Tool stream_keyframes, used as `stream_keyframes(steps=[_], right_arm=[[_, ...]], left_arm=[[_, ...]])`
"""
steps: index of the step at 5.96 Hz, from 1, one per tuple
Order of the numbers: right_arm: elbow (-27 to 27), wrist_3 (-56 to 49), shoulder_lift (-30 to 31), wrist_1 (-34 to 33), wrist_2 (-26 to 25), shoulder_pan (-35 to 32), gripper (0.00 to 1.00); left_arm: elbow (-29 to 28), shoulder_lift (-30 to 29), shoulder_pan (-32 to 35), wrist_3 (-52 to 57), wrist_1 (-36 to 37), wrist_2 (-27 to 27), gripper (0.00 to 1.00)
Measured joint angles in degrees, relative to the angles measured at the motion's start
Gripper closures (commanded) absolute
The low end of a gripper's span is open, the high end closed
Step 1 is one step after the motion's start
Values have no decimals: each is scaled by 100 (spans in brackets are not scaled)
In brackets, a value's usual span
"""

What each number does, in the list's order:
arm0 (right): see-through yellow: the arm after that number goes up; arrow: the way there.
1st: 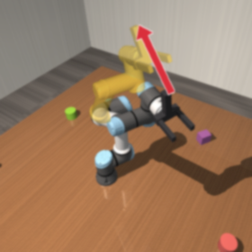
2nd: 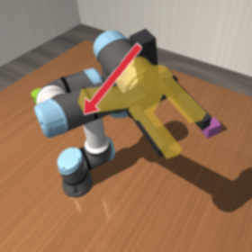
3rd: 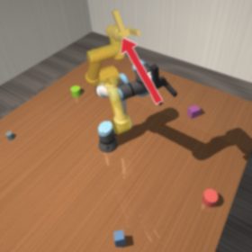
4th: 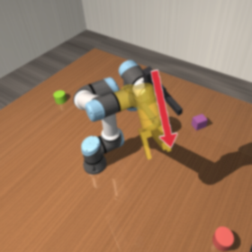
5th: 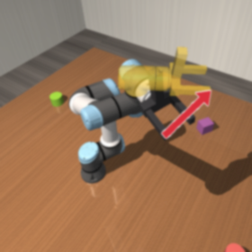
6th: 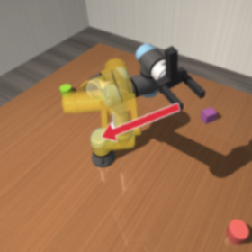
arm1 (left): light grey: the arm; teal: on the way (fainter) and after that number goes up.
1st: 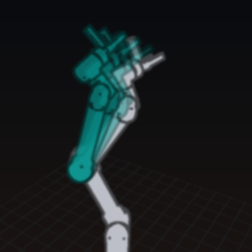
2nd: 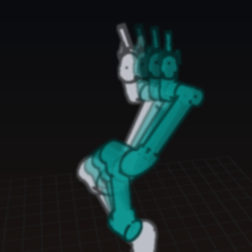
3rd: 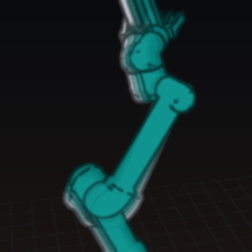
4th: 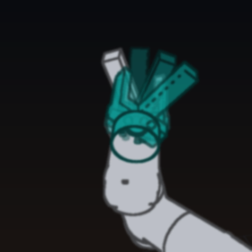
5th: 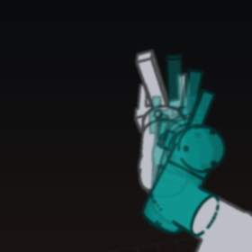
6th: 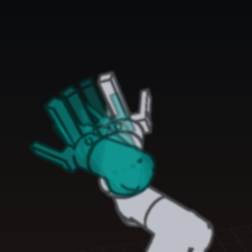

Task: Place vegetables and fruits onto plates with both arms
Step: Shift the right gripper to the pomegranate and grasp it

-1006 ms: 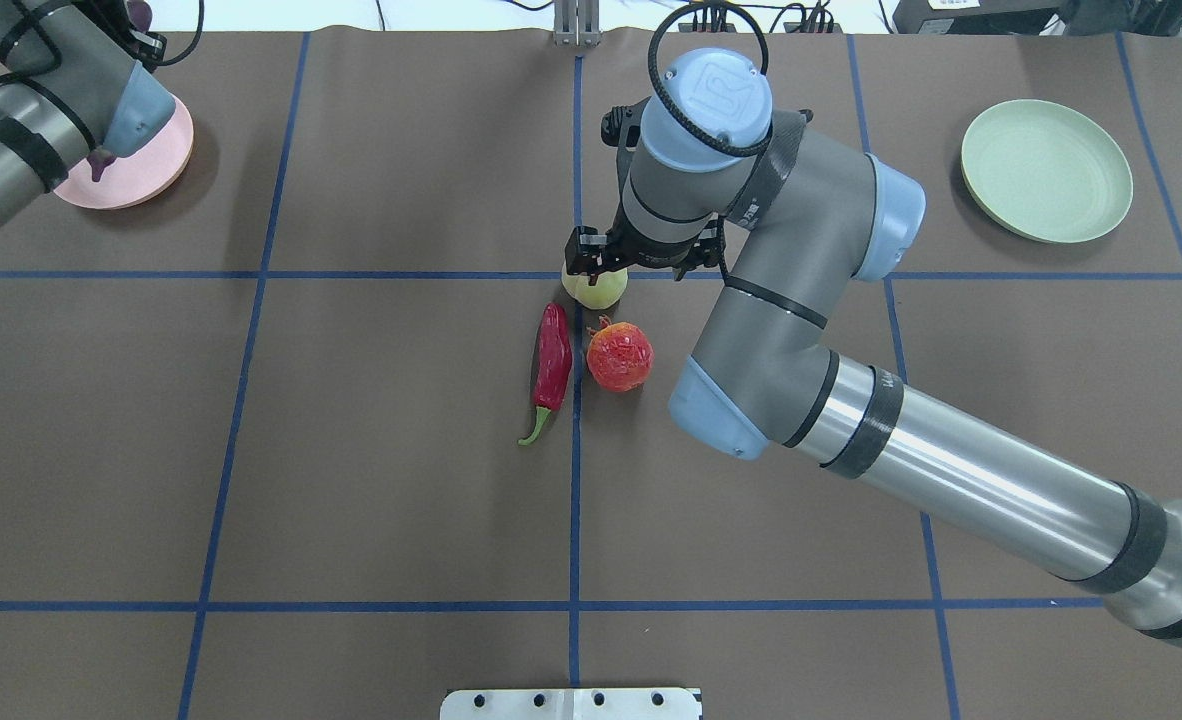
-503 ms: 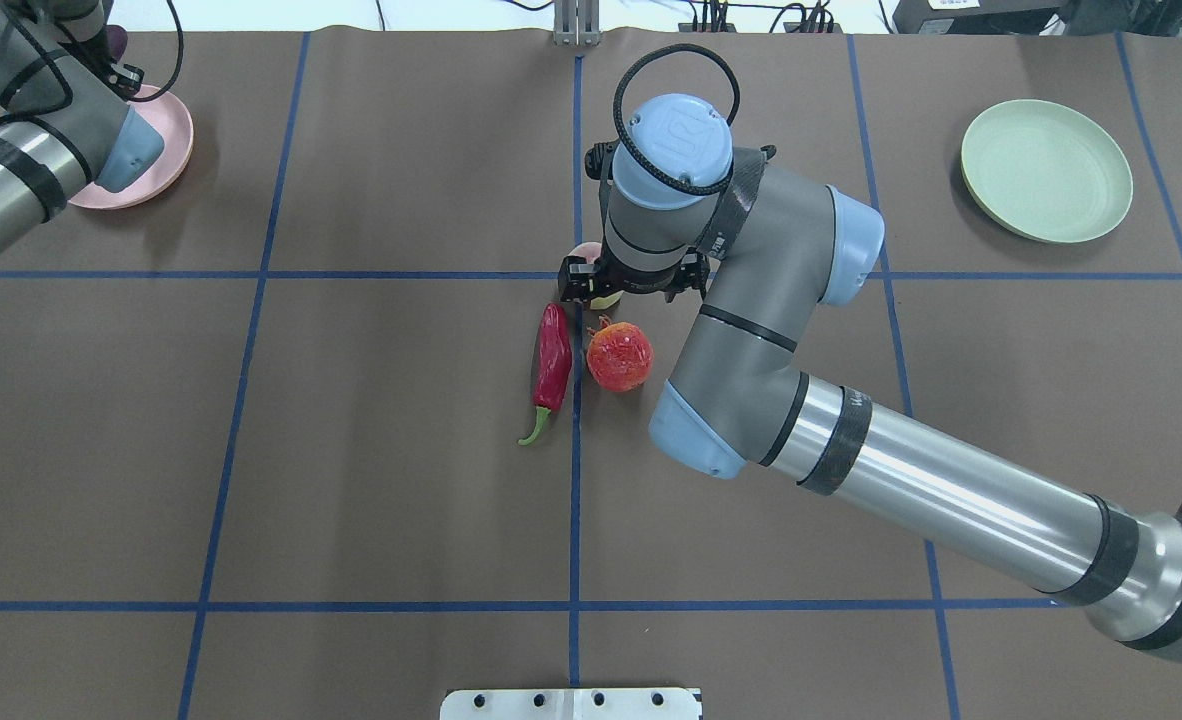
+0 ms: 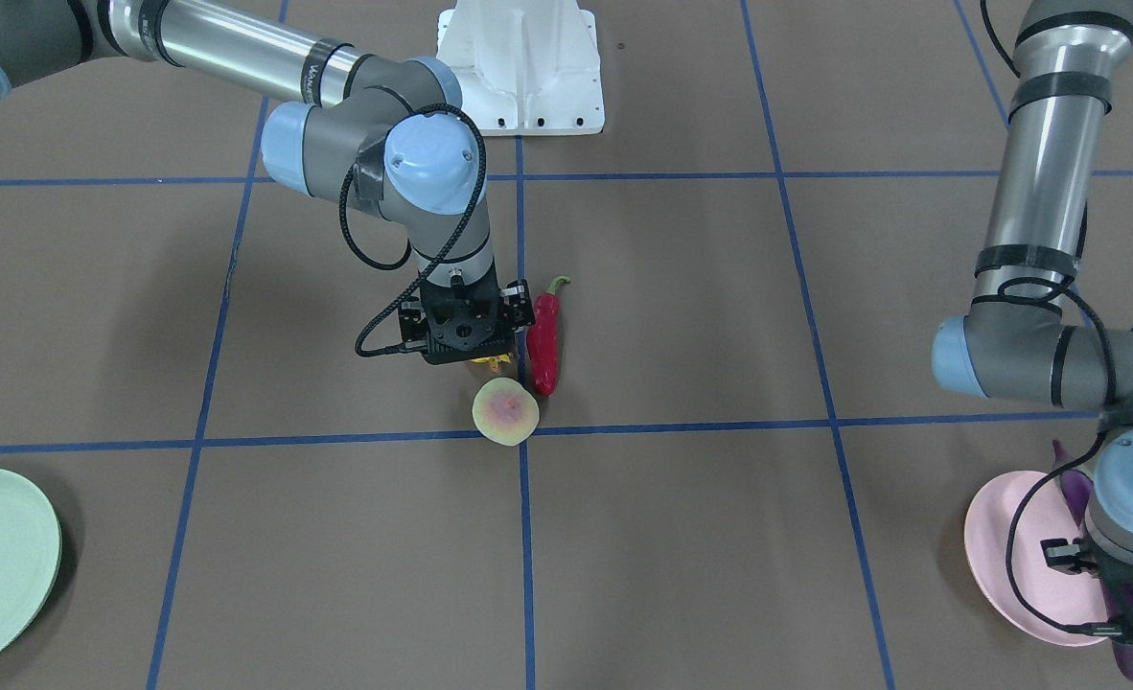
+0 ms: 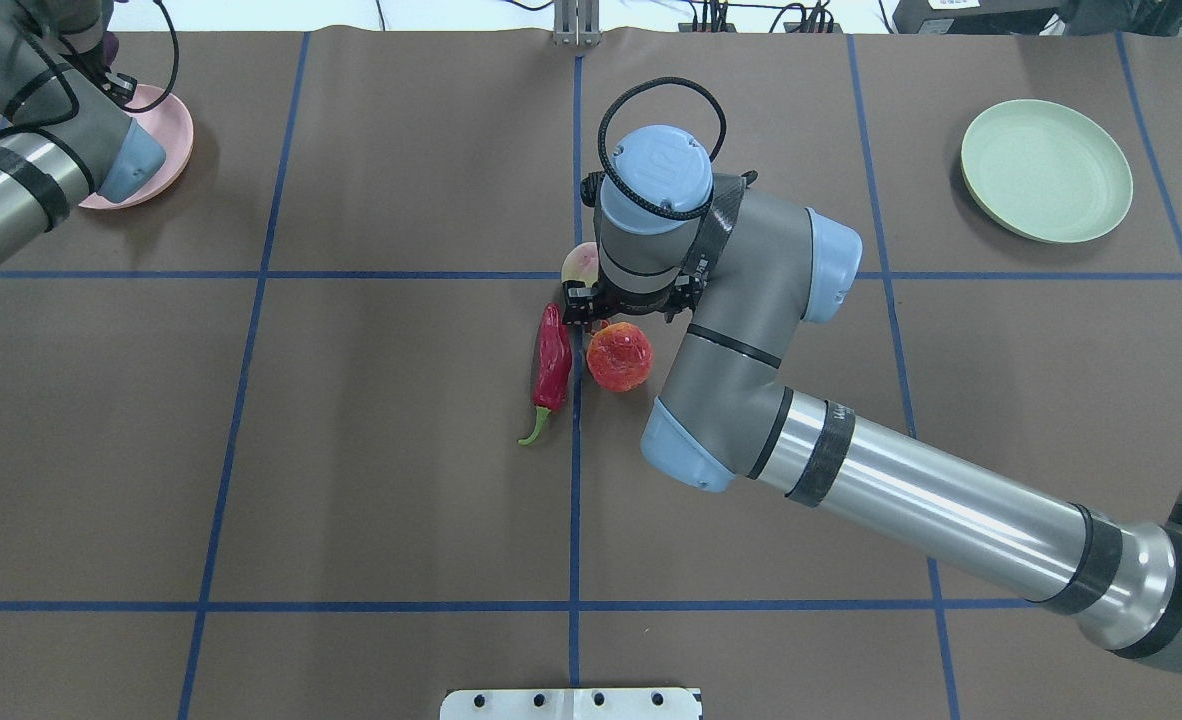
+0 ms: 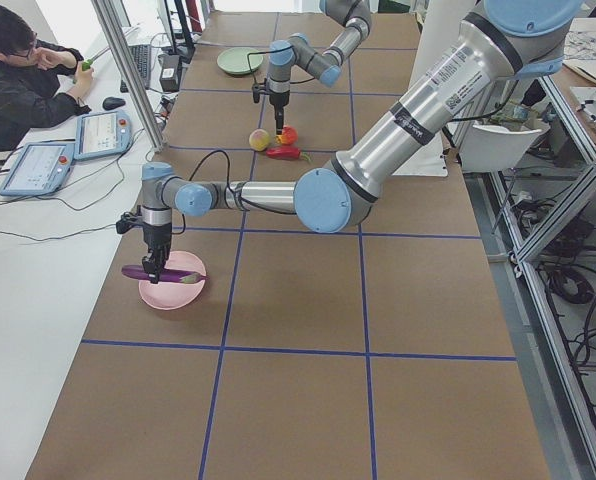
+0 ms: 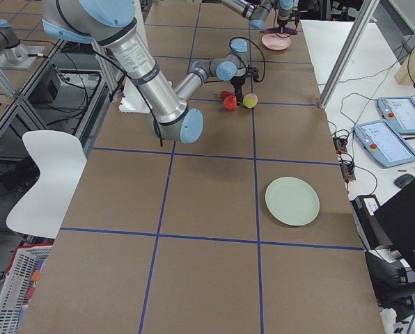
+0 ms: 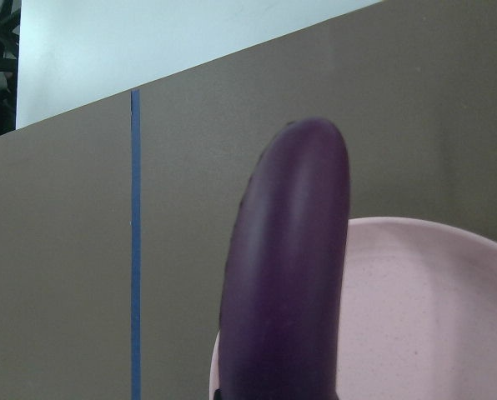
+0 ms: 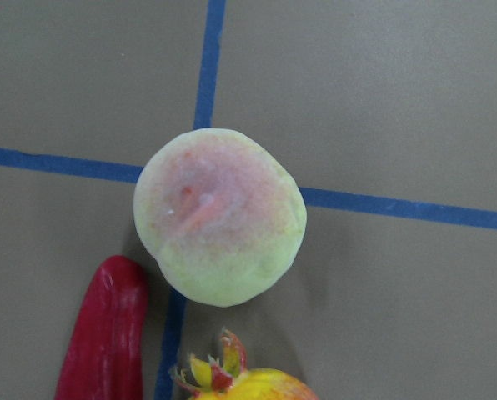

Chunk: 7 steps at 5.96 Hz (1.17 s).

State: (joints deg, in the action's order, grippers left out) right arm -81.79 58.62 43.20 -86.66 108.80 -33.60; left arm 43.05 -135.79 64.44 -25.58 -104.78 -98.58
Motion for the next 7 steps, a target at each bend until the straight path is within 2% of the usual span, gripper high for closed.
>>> stream_keyframes(steps=[1, 3, 5, 7], right_arm=[[46, 6, -24, 0, 18, 38, 0], [219, 45, -91, -2, 35, 168, 0], [310, 80, -108, -30, 86, 238, 100], [141, 398, -95, -107, 155, 189, 100]], left_arm=[[-4, 3, -1, 1, -37, 4, 0], [-1, 59, -7, -6, -256, 15, 0], [15, 76, -10, -14, -320, 20, 0], [207, 65, -10, -82, -327, -134, 0]])
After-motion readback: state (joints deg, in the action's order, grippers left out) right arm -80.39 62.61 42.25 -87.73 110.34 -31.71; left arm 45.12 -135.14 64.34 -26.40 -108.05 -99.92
